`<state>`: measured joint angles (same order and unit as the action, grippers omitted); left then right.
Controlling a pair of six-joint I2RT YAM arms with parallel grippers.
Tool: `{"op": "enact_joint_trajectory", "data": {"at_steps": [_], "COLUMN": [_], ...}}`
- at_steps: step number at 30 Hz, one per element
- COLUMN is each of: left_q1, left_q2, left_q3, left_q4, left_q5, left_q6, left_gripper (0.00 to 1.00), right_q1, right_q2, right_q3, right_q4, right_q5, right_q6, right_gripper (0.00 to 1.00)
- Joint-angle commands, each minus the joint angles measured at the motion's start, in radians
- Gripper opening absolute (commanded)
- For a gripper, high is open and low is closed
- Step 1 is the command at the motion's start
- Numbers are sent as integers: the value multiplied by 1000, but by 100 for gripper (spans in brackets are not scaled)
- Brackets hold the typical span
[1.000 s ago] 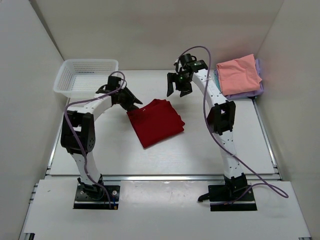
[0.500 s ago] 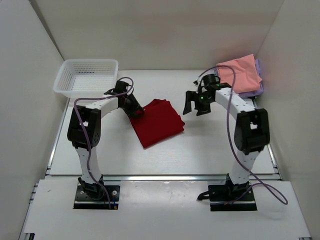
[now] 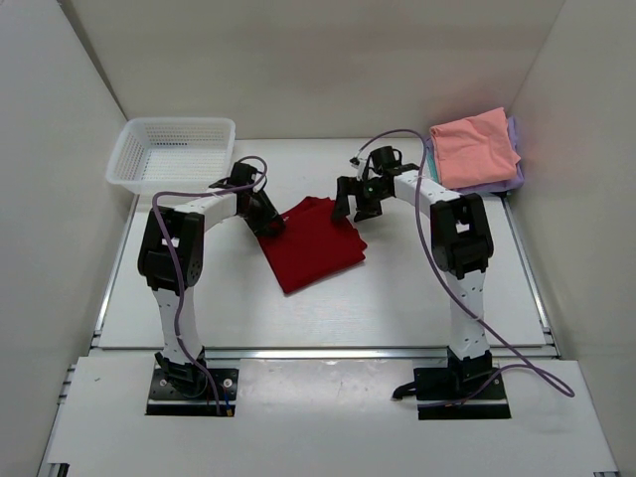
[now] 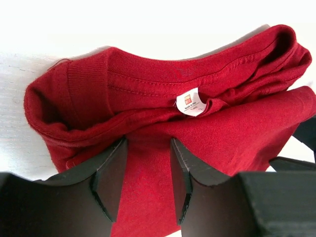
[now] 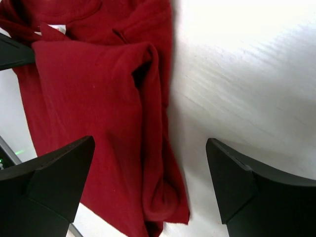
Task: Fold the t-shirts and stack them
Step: Put the neatly folded tshirt into the corner of the board with the right arm
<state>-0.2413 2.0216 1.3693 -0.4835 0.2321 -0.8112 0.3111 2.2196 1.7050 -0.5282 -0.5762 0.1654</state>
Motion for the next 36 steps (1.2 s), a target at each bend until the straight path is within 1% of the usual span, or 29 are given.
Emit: {"op": "enact_joint_trajectory", "data": {"at_steps": [1,5,6,8,9,12,14,15,16,17,18,19,20,23,25,27,28,31,34,36], "left_q1": [11,16,20,20,20,23,28,31,37,37,46,53,60,80,100,111,114,125,120,119], "left_q2": [6,-1,-4,-6,-7,-11,-26,-30,-40,-58,-70,-81,-104,-185,-251,-303,-332,-412,-472,-503], "left_q3": [-35,-50,-52,-42,-35,-26,-21,-21,-22,-26,-26,-29,-26,-41,-50,-73,-81,-162,-275,-338], "left_q4": [-21,-7,-9,-10,-13,-23,-23,-24,-32,-24,-26,-24,-29,-17,-7,-4,-1,48,117,161], "left_q5": [-51,-51,-45,-56,-57,-60,-57,-57,-51,-50,-44,-36,-36,-7,10,10,6,13,39,30], "left_q6": [30,26,26,27,26,35,27,32,23,21,15,14,6,-6,-17,-16,-16,-22,-29,-22], "left_gripper": [52,52,51,52,52,53,52,52,52,53,53,53,52,53,52,52,54,54,55,54], "right_q1": [31,68,77,100,114,149,158,170,169,180,184,189,197,189,162,145,114,53,16,-1], "right_q2": [49,87,98,118,132,149,181,195,210,218,216,221,221,166,117,71,58,5,-32,-57], "right_q3": [38,74,87,113,137,151,179,205,218,222,222,232,243,251,300,364,387,403,392,374], "right_q4": [-16,-93,-113,-150,-188,-243,-274,-311,-350,-345,-349,-369,-390,-392,-401,-424,-423,-418,-385,-336], "right_q5": [-62,-39,-21,27,80,234,277,298,314,321,332,343,348,404,455,539,553,628,739,835], "right_q6": [-12,-58,-69,-89,-101,-103,-98,-99,-102,-104,-96,-107,-115,-113,-116,-135,-148,-184,-246,-294], "right_gripper": [94,94,94,91,91,84,71,70,66,50,39,11,0,0,0,0,0,0,0,0]}}
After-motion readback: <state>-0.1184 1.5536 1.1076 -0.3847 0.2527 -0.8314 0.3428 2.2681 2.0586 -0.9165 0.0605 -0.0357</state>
